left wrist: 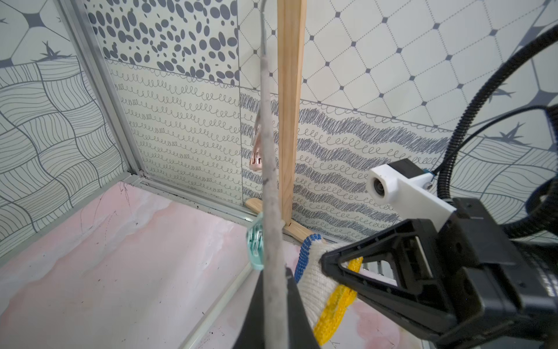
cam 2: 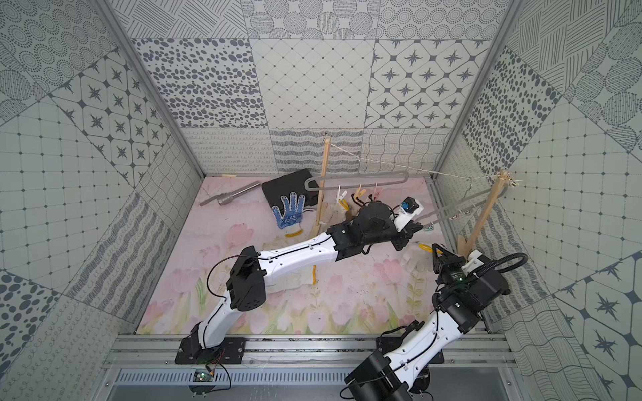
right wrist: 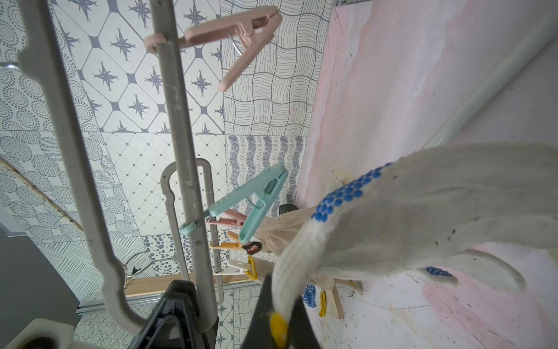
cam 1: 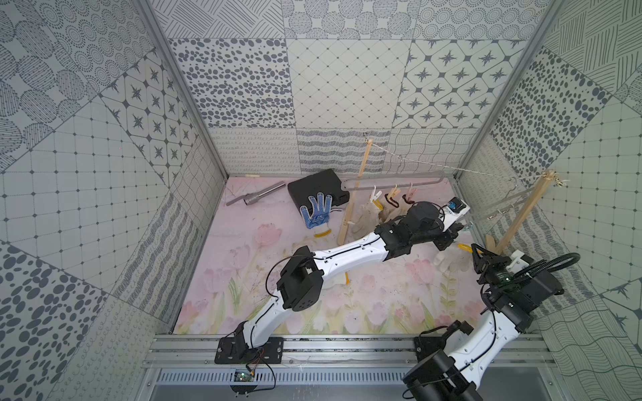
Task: Clip the gloves onto a hanger to dry
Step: Adjust the hanger on the clothesline.
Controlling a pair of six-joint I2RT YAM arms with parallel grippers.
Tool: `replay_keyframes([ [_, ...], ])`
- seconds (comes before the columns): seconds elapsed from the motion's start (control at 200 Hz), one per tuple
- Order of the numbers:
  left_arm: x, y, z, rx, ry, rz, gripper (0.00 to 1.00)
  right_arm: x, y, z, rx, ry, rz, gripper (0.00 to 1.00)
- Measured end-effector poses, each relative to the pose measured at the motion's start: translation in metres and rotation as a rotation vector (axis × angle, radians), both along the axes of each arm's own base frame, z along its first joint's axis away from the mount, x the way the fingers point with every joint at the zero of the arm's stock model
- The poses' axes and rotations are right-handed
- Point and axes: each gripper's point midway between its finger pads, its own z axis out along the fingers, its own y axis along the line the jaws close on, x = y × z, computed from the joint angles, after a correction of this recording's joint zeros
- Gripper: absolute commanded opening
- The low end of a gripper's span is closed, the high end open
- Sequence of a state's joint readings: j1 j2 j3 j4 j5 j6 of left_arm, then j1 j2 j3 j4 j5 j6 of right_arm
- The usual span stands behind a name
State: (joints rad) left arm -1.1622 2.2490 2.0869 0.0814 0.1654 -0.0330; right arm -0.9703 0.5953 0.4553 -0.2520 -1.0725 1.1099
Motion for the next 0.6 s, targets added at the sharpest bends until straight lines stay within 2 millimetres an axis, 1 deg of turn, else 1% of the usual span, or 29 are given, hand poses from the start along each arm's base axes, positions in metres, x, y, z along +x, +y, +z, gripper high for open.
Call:
replay_keyframes([
  [0.225,-0.001,0.014,0.007,-0.010,-0.035,0.023,0.00,0.000,0.000,-0.005,0.007,0.003,0.000,0.00],
  [0.6,0.004,0.046,0.025,-0.006,-0.091,0.118,0.00,-0.001,0.002,-0.002,0.005,-0.004,-0.001,0.00],
])
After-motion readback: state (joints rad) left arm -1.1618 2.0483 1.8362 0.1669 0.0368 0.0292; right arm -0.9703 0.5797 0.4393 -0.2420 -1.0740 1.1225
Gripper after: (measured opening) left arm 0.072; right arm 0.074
